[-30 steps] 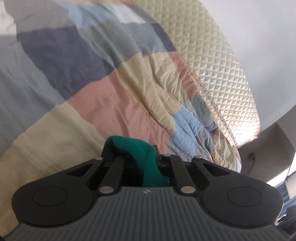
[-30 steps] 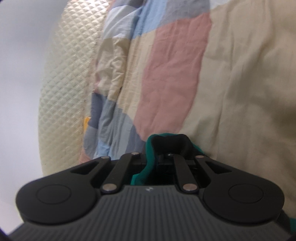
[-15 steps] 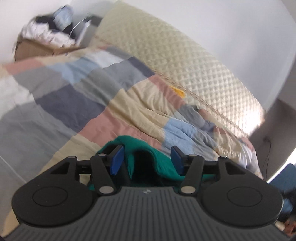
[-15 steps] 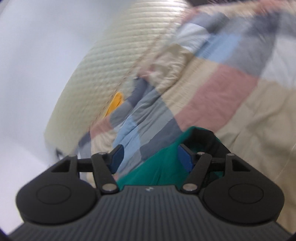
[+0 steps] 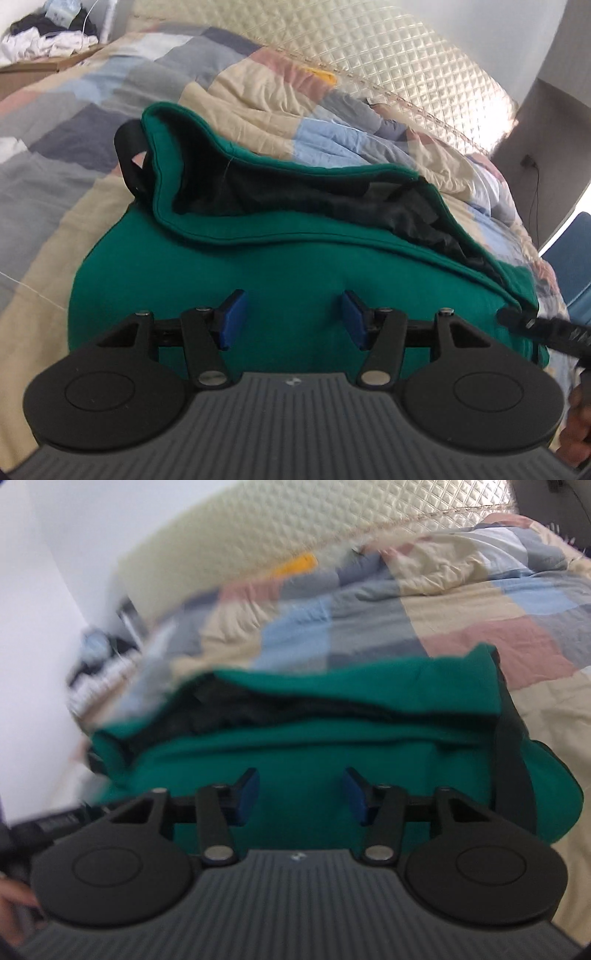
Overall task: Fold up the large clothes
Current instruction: 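Open both grippers to release the folded hoodie, then move both open grippers to the edge of the folded green hoodie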
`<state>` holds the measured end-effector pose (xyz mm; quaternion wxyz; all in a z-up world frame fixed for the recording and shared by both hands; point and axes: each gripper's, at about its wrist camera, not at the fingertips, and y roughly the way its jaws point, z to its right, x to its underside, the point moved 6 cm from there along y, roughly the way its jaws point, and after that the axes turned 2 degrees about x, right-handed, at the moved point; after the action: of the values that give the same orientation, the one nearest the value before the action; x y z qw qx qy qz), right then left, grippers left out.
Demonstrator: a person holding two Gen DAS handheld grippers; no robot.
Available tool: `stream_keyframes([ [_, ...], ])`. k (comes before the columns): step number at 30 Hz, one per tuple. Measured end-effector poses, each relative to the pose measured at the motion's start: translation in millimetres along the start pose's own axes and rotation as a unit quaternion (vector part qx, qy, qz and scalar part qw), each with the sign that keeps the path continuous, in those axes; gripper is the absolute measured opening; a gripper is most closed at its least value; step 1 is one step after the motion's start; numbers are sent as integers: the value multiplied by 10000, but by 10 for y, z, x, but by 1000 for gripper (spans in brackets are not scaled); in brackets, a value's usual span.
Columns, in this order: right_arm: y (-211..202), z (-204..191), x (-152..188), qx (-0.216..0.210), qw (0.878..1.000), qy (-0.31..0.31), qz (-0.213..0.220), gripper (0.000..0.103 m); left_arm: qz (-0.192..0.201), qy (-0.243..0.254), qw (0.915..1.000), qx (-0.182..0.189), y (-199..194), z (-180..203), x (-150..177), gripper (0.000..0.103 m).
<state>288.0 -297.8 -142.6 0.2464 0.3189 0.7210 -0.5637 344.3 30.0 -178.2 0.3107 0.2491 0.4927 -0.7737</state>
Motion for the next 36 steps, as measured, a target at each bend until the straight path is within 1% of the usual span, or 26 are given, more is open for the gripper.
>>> stream_keyframes([
  [1,44,17,-17,91,9999,-33,35,51,20,-58,10000,21,57,-23,-31,63],
  [3,107,37,-89,144,9998,95,111,50,117,-128,9998,72,142,-32,-102,64],
  [6,250,54,-250,201,9992,199,271,50,400,-152,9990,146,277,-14,-249,64],
  [9,508,126,-343,334,9987,130,367,50,522,-35,9986,-123,530,-7,-421,63],
  [10,613,183,-354,384,9984,174,374,49,525,-3,9984,-187,619,-17,-475,63],
  [12,797,292,-385,411,9978,294,430,48,549,62,9982,-216,769,-58,-520,63],
  [15,942,342,-508,407,9970,289,593,46,564,144,9980,-246,976,-128,-587,63],
  [17,952,333,-660,282,9955,255,873,46,606,75,9980,-152,1051,-174,-664,63],
  [19,933,312,-783,250,9931,148,1133,46,696,78,9975,-85,1080,-192,-741,63],
  [21,934,341,-857,301,9908,66,1317,46,734,122,9971,-156,1089,-214,-792,63],
  [22,965,370,-863,402,9907,58,1301,46,697,103,9973,-207,1117,-241,-814,63],
  [23,1016,396,-846,482,9913,71,1222,46,663,49,9977,-163,1136,-267,-819,63],
  [24,1081,422,-813,517,9927,88,1086,47,613,-24,9981,-70,1170,-296,-808,63],
  [26,1203,496,-720,565,9955,225,722,47,489,-101,9987,-39,1206,-325,-774,63],
  [27,1206,511,-691,552,9957,278,684,47,496,-79,9987,-56,1193,-314,-761,63],
  [28,1186,513,-678,554,9957,273,689,47,507,1,9987,-86,1172,-280,-760,63],
  [29,1146,493,-674,557,9957,232,706,49,511,86,9986,-100,1142,-237,-760,63],
  [33,931,357,-648,411,9959,111,804,50,543,185,9981,208,954,-7,-743,63],
  [35,816,245,-603,284,9963,22,811,50,534,350,9975,299,852,137,-680,63],
  [36,752,178,-577,234,9962,-51,832,50,520,479,9971,283,815,209,-650,63],
])
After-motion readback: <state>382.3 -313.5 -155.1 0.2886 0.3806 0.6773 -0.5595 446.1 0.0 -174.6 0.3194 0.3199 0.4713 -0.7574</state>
